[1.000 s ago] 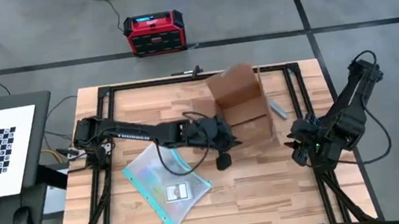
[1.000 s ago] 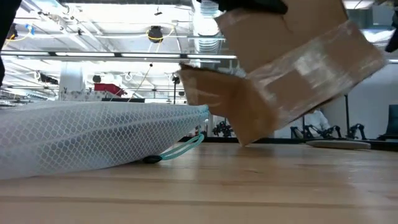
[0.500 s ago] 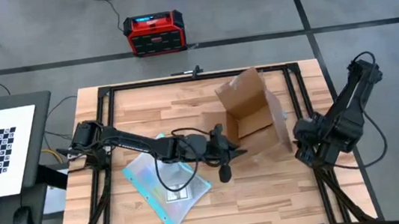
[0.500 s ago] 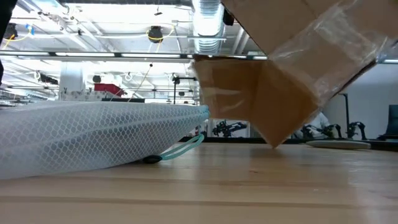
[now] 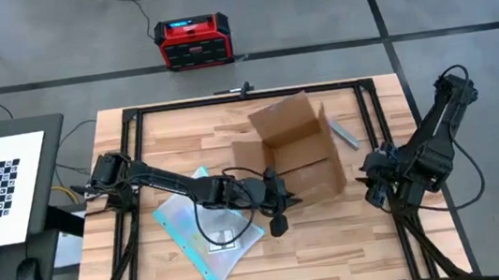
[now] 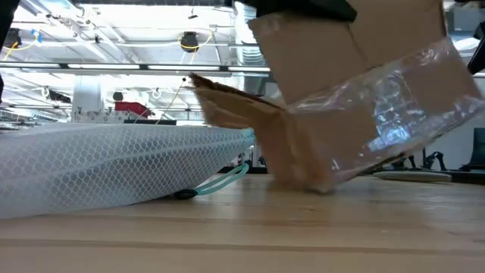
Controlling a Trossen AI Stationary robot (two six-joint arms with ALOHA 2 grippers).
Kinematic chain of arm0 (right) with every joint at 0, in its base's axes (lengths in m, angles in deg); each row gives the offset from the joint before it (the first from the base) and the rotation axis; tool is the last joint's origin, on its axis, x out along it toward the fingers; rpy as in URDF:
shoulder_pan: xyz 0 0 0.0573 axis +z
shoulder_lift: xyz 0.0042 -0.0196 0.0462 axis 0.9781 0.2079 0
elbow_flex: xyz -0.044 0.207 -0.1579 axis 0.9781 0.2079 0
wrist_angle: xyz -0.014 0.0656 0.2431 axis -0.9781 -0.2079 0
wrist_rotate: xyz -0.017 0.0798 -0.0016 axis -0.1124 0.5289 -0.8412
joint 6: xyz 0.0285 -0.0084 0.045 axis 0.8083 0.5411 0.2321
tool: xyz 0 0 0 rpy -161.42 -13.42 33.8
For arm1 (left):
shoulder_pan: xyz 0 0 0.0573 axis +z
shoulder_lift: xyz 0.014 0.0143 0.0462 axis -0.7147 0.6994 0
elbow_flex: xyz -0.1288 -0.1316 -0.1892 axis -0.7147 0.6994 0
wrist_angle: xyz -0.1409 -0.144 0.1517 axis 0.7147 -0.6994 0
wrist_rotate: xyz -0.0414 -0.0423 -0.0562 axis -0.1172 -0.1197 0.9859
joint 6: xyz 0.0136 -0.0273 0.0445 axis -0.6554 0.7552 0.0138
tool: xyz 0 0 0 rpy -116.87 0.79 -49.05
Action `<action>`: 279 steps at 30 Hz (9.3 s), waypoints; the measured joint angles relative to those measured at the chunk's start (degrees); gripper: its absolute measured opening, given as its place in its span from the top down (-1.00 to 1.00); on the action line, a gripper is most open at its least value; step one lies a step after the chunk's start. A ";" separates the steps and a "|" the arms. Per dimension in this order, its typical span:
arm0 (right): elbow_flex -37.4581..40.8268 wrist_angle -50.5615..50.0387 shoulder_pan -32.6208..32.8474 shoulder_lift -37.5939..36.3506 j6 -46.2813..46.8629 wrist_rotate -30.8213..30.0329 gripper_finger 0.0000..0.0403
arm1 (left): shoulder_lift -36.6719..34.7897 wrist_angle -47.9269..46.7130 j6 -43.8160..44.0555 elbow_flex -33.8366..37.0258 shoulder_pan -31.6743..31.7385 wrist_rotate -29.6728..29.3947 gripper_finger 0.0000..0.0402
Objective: Unpack boxes
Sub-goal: Break down the cardboard box until it is fully flat
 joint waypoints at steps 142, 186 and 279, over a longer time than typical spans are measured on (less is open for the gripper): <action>-2.84 45.09 -27.91 3.91 -62.29 3.63 0.32 | 17.32 -1.96 18.42 0.31 1.09 -2.60 0.23; -1.90 44.36 -20.72 14.04 -59.87 6.78 0.31 | 14.67 -25.67 30.60 -3.43 -5.20 8.47 0.54; -34.25 5.15 -20.63 38.38 -47.82 8.31 0.31 | -16.86 -55.82 57.36 5.28 -29.08 -26.71 0.59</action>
